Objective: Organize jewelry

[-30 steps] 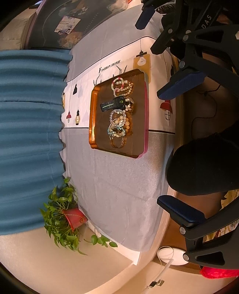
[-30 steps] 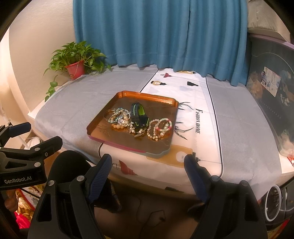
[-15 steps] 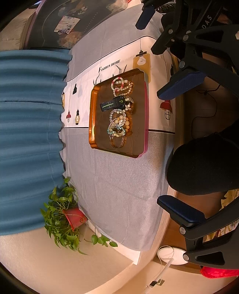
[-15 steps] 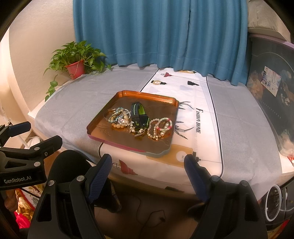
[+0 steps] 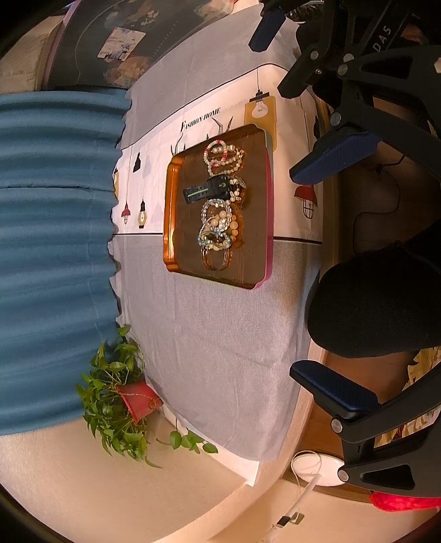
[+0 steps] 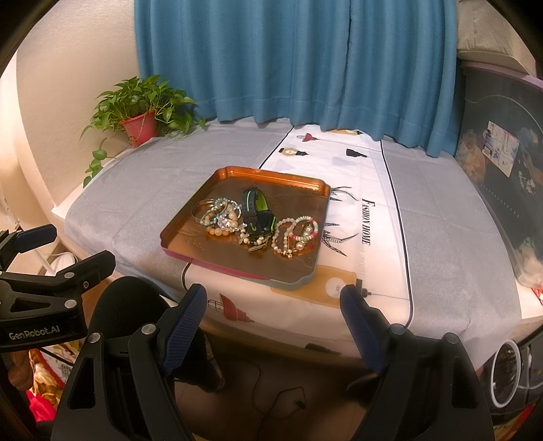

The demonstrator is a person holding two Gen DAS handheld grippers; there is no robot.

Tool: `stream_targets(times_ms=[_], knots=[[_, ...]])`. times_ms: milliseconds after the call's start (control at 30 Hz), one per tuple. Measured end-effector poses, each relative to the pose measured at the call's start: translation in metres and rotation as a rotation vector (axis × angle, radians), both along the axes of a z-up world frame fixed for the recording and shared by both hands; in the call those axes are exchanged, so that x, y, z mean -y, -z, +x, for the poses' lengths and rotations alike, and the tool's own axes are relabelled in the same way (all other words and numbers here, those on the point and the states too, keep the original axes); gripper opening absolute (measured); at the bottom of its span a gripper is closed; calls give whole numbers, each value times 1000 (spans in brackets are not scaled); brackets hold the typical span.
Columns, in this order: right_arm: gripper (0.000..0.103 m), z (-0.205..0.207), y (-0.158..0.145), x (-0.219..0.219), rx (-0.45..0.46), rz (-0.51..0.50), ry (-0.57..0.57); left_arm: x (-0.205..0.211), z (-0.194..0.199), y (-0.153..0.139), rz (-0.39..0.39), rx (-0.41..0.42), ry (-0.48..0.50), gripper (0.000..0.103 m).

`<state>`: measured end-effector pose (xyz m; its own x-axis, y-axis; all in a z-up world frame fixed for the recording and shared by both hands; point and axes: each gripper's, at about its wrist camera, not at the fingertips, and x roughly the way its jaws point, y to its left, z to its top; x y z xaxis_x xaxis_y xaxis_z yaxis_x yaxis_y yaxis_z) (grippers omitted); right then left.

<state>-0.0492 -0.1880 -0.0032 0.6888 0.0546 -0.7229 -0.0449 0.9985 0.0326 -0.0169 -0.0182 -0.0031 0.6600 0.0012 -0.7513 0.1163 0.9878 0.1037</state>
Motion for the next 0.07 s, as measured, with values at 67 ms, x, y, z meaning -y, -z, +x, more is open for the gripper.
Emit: stream_targets(times_ms=[67], knots=[[81, 0, 0, 0, 0, 0, -1, -4, 0, 0, 0, 2, -4, 102]])
